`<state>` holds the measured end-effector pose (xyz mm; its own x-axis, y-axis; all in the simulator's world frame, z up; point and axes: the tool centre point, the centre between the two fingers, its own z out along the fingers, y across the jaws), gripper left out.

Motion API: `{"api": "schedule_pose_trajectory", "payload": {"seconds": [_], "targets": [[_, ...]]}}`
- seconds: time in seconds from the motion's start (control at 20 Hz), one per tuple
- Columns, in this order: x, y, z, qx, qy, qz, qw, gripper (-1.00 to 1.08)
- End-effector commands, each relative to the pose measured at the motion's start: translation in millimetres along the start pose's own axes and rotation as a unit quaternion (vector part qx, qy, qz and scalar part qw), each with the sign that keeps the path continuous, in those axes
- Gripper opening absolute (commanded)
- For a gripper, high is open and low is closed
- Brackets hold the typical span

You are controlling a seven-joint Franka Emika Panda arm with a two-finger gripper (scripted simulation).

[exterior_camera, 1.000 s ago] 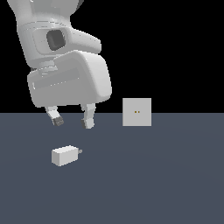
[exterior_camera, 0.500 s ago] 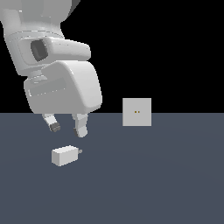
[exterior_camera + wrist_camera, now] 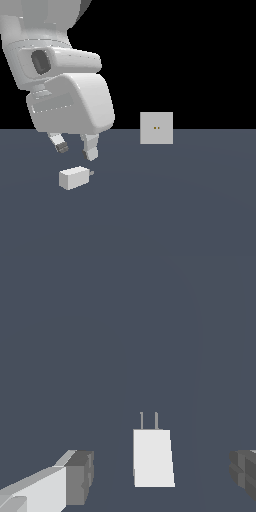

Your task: Plug the charger into the wall socket.

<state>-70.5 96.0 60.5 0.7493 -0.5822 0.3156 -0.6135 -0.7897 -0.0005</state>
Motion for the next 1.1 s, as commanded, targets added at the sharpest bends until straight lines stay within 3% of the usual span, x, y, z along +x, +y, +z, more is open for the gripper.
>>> {"api": "schedule_pose_trajectory", "payload": {"seconds": [0.0, 0.75, 0.8, 1.05], "targets": [[-1.7, 0.2, 4.2, 0.0, 0.0, 0.0, 1.0, 1.0], [-15.6, 0.6, 46.2, -0.001, 0.0, 0.001, 1.0, 1.0], [-15.6, 0.6, 46.2, -0.001, 0.0, 0.001, 1.0, -1.0], [-15.6, 0.6, 46.2, -0.001, 0.0, 0.001, 1.0, -1.0]]}}
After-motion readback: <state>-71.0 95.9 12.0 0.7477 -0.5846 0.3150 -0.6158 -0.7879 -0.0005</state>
